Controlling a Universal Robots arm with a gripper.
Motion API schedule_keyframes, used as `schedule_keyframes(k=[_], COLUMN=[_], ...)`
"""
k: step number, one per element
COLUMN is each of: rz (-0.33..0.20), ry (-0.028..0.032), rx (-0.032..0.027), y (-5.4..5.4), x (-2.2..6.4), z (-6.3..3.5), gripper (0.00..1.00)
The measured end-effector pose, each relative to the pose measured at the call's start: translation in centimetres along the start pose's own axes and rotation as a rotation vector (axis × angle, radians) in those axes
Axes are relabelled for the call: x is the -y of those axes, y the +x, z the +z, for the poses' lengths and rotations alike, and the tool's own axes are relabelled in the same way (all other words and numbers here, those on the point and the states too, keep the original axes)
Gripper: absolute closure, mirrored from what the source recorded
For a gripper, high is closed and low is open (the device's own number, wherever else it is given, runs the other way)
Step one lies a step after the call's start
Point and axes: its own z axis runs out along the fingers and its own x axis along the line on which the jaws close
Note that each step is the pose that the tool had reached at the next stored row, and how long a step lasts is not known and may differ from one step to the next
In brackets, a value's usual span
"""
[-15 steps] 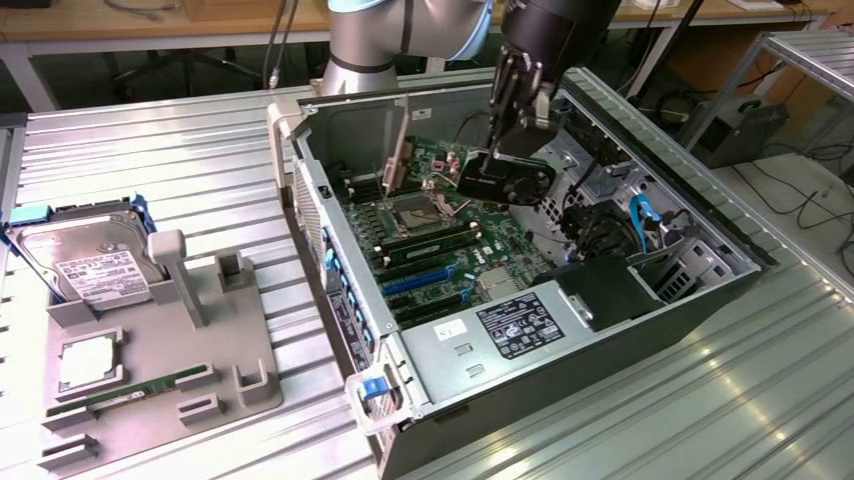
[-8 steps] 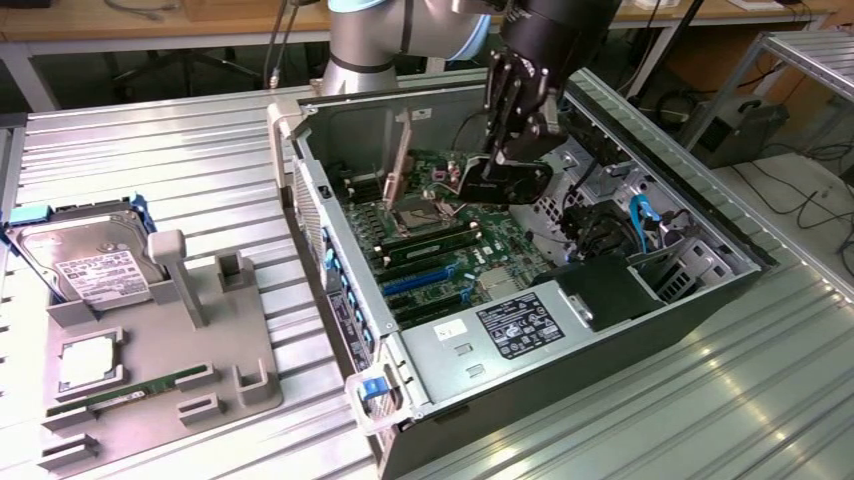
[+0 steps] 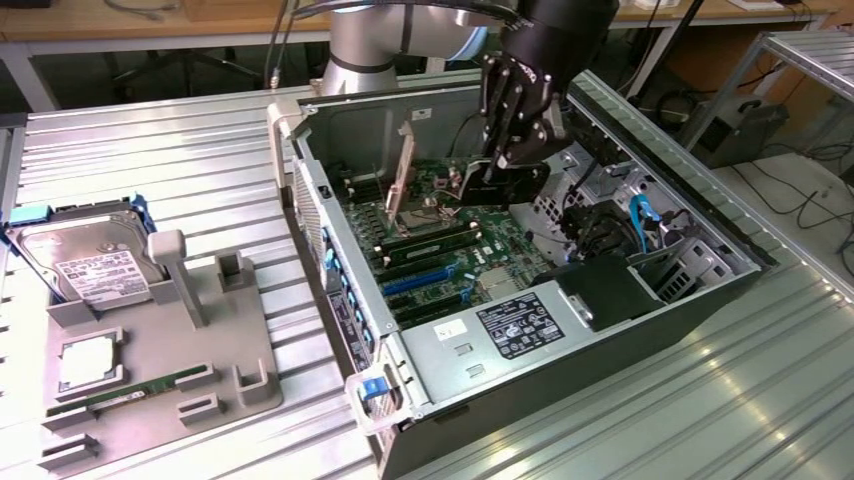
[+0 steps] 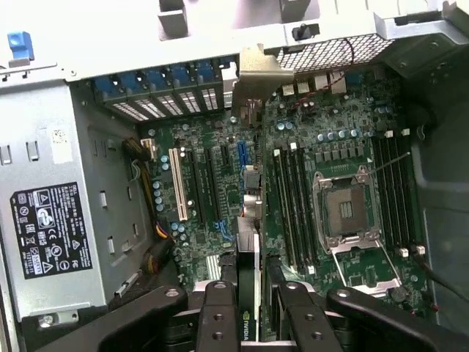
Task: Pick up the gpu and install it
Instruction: 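Insert the gpu into the slot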
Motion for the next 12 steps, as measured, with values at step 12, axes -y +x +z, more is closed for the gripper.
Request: schedule_keyframes(k=[12], rz=[-0.036], ry=[0.0175], rx=[0.0020], y=[0.2], x=[-1.65], z=[1.50], gripper=[0.74])
